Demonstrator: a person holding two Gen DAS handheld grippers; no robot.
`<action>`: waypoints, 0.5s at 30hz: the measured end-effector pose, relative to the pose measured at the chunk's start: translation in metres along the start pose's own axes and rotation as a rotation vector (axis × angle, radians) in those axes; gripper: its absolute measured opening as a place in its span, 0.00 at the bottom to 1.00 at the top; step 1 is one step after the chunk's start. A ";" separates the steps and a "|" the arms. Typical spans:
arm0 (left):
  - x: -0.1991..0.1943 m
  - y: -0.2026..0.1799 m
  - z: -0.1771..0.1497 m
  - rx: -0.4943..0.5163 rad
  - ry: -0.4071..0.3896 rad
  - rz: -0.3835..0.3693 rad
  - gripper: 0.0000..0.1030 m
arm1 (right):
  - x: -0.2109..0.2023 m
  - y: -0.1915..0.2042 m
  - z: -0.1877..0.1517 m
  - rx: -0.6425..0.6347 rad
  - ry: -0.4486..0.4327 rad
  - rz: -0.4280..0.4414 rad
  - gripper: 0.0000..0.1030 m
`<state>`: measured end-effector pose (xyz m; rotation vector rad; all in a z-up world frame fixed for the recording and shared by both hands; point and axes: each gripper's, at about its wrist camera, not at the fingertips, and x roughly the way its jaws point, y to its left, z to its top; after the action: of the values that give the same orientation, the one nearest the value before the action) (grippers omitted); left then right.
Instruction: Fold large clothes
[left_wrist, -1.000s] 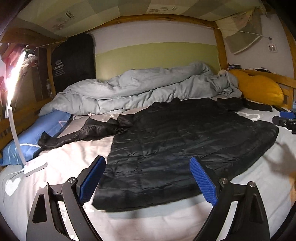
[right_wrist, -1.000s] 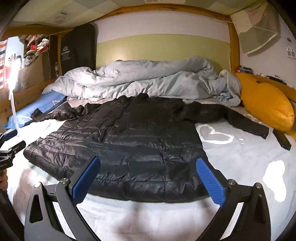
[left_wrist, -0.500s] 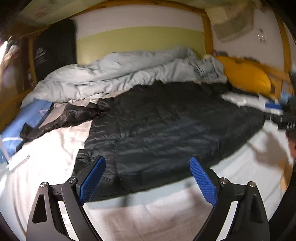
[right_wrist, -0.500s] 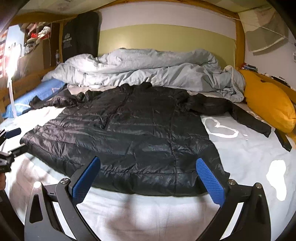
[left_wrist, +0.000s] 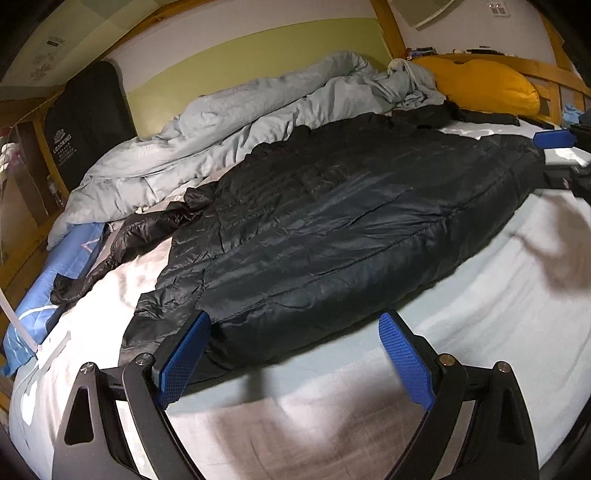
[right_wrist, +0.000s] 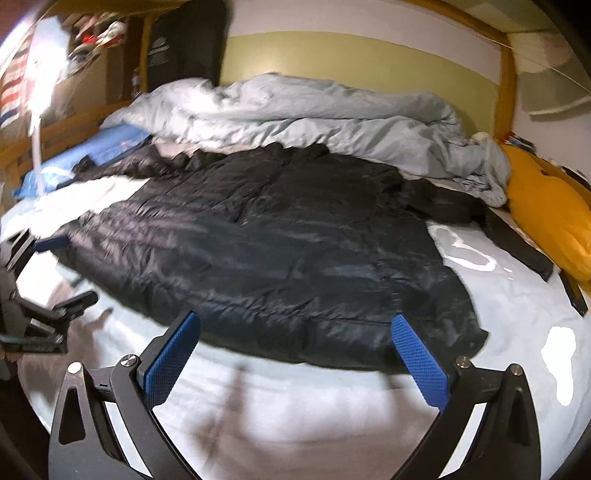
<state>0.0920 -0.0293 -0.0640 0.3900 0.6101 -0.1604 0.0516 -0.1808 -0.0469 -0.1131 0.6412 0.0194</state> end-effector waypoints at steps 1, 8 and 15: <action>0.003 -0.002 0.001 0.006 -0.003 0.020 0.91 | 0.004 0.006 -0.001 -0.022 0.019 0.005 1.00; 0.020 -0.012 0.005 0.059 0.010 0.087 0.91 | 0.033 0.040 -0.014 -0.212 0.091 -0.056 0.99; 0.023 0.002 0.001 0.060 0.033 0.128 0.91 | 0.051 0.029 -0.013 -0.228 0.144 -0.091 0.99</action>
<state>0.1119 -0.0290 -0.0765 0.4887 0.6118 -0.0503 0.0828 -0.1547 -0.0904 -0.3658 0.7757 -0.0033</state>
